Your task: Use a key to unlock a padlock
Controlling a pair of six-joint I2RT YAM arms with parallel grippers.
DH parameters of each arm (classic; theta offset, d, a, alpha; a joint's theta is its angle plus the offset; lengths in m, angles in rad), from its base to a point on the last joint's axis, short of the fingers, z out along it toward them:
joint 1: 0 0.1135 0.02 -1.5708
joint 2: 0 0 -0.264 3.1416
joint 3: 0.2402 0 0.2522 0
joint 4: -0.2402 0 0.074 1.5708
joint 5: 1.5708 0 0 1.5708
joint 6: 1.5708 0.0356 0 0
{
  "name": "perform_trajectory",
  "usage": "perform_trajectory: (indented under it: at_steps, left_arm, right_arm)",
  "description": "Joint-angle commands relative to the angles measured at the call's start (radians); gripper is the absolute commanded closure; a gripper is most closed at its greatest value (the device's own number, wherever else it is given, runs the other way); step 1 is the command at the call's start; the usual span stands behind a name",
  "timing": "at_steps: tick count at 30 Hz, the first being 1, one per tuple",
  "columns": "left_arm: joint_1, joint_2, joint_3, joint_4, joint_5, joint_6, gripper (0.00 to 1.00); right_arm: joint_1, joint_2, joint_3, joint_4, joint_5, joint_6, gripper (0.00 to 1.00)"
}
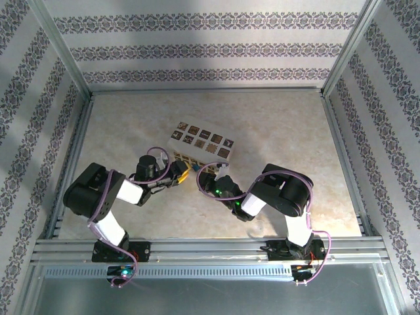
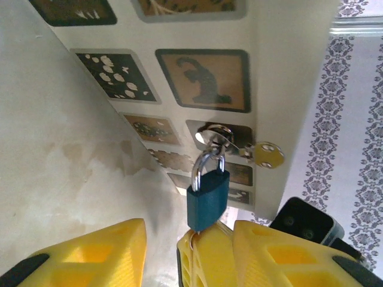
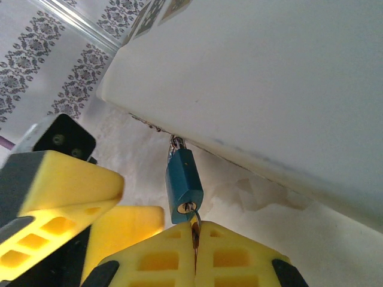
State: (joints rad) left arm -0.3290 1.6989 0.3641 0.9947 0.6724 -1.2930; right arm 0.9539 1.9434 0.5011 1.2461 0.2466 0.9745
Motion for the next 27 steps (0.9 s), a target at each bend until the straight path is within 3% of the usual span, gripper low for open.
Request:
perform_trajectory:
  at_steps: [1, 17, 27]
  left_arm:
    - [-0.026, 0.059, 0.024, 0.173, -0.011, -0.055, 0.59]
    - [-0.065, 0.199, 0.068, 0.274, -0.046, -0.096, 0.65]
    - [-0.067, 0.218, 0.101, 0.312, -0.04, -0.129, 0.62]
  right_arm:
    - [0.016, -0.02, -0.001, 0.041, 0.011, 0.02, 0.98]
    - [0.016, -0.02, -0.003, 0.041, 0.013, 0.027, 0.98]
    - [0.016, -0.017, -0.004, 0.044, 0.014, 0.036, 0.98]
